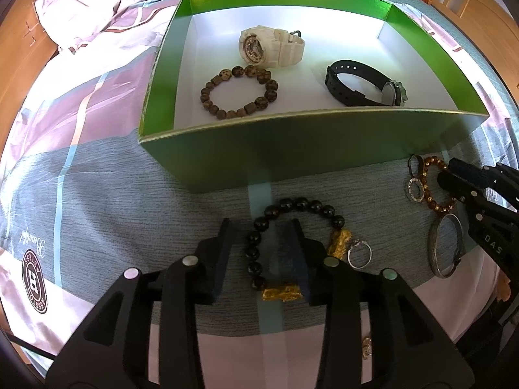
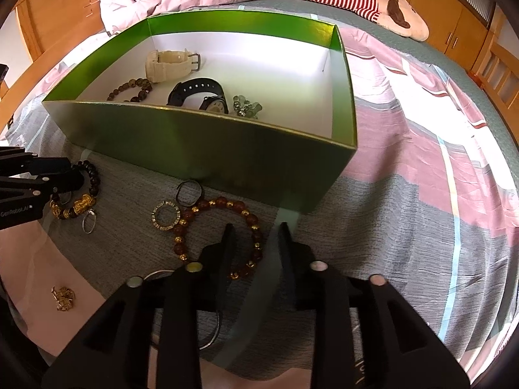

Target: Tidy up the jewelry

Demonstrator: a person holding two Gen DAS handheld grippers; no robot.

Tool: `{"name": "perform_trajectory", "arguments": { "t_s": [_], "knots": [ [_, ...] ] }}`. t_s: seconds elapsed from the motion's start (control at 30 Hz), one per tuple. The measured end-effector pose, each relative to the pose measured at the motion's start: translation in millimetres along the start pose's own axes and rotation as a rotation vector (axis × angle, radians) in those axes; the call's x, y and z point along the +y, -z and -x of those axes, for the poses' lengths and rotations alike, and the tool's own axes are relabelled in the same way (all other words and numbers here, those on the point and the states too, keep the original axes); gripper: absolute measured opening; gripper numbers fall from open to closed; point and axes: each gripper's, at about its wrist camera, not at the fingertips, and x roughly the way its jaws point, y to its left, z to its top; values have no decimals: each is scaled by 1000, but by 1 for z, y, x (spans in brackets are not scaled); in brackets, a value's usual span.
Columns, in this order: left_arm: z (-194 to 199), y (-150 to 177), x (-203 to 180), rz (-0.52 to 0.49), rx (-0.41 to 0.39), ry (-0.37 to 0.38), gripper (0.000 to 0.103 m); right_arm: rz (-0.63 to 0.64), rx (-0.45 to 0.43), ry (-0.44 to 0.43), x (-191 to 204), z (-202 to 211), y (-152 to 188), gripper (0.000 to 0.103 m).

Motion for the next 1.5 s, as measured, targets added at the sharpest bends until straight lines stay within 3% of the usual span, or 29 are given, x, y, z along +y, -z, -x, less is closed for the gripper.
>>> {"name": "perform_trajectory", "arguments": {
  "t_s": [0.73,0.93,1.0,1.23,1.5],
  "knots": [
    [-1,-1,-5,-13,-6,-19,43,11,-4,14,2,-1,1,38],
    [2,0,-8,-28,-14,-22,13,32,-12,-11,12,1,1,14],
    [4,-1,-7,-21,-19,-18,13,35,-15,-26,14,3,1,9],
    [35,-3,-9,-26,-105,23,10,28,-106,-89,15,30,-5,8],
    [91,-12,-15,-32,-232,91,10,30,-271,-160,15,88,-22,8]
  ]
}}
